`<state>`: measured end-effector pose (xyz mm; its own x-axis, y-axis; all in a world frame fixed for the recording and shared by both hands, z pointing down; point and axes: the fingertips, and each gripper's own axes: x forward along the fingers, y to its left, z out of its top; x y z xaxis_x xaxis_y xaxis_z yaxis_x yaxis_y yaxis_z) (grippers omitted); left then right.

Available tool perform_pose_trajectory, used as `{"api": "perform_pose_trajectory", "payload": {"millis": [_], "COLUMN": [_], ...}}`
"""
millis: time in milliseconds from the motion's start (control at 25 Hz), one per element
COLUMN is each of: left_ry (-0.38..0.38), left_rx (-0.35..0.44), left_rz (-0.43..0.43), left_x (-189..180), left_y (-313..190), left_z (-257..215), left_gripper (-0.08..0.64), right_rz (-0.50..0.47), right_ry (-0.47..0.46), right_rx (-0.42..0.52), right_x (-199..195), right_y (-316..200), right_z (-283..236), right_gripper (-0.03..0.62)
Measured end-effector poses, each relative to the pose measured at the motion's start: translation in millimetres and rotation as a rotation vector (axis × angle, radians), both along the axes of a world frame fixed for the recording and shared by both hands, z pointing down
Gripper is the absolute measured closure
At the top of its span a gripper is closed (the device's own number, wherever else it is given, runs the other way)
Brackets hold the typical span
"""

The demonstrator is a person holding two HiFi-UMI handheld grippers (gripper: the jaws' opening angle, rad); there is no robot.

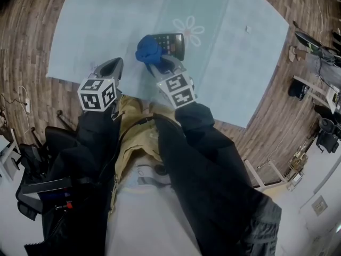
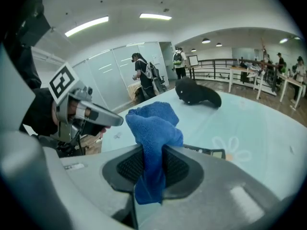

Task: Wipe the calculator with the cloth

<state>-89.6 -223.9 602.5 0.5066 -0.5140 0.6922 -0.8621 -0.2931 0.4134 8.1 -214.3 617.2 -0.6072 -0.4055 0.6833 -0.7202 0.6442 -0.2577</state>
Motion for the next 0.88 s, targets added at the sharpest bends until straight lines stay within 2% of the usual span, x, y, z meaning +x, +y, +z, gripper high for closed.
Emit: {"api": "perform_pose_trajectory", "payload": {"millis": [200, 360, 560, 880], "left_ry": [0.001, -0.002, -0.008, -0.009], "left_rx": [0.0, -0.002, -0.005, -0.008], "left_rz": [-0.005, -0.003, -0.012, -0.034], "left_x": [-4, -6, -16, -26], "left_y": [10, 18, 32, 41], "left_z": [1, 0, -4, -2], "left_gripper": [0.56, 0.56, 0.56, 0.56], "right_rz": [0.094, 0.129, 0.077, 0.022], "right_ry": [0.075, 0.214, 0.318, 0.283], "right_rx": [0.153, 0.236, 0.164, 0.037], "right_x": [43, 72, 64, 25], "right_y": [-48, -82, -70, -20], "right_z": [-37, -37, 6, 43], "right_gripper": [0.505, 0.505, 0.505, 0.505]}}
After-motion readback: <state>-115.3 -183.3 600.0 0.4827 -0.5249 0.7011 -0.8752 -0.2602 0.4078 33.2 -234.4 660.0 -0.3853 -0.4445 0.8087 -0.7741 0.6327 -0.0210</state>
